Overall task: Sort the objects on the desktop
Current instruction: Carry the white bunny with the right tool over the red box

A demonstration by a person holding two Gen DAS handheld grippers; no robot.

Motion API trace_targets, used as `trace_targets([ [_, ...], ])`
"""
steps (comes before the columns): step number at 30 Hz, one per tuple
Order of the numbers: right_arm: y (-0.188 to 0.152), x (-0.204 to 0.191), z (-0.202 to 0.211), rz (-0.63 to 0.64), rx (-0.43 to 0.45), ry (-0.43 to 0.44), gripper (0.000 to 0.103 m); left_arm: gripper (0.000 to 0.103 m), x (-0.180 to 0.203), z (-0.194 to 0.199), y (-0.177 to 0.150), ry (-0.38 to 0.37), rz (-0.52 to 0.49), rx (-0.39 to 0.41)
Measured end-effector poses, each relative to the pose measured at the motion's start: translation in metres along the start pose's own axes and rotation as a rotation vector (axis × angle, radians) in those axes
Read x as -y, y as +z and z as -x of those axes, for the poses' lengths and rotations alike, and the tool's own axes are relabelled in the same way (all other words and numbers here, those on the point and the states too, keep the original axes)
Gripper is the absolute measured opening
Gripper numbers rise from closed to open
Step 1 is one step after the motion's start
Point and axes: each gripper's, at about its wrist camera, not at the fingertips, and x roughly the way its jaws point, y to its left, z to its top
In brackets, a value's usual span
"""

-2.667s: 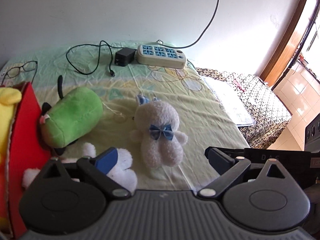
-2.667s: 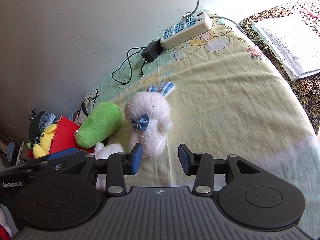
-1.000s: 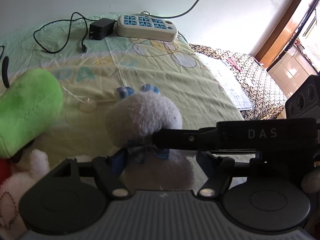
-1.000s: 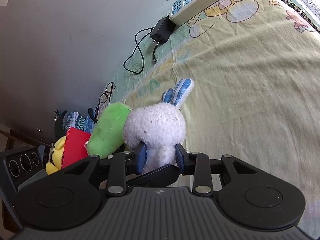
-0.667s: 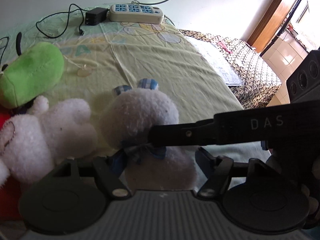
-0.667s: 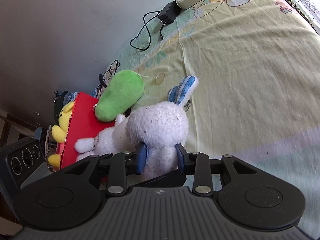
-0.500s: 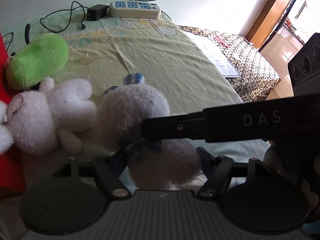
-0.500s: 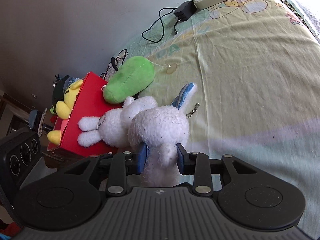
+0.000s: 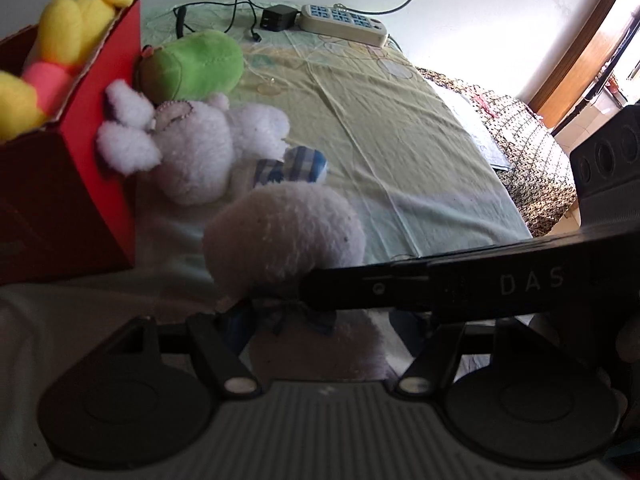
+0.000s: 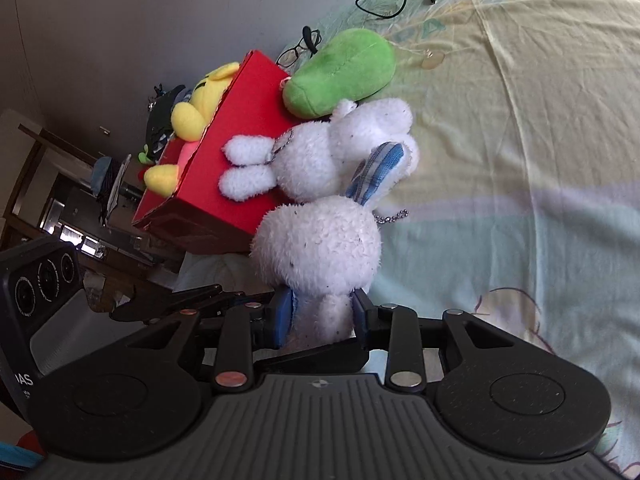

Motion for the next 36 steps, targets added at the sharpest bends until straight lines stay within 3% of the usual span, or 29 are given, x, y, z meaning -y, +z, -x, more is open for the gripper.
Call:
trace_targets([
  [18,-0.032,-0.080,-0.061,0.021,-0.029,-0.062,0.035,0.072,-0.082,0.043,-0.031,-0.062,-0.089,-0.058],
  [36,-0.032,-0.198,-0.139,0.208,-0.037,0.060,0.035,0.072,-0.183,0.159,-0.064,0.060,-0.049,0.104],
])
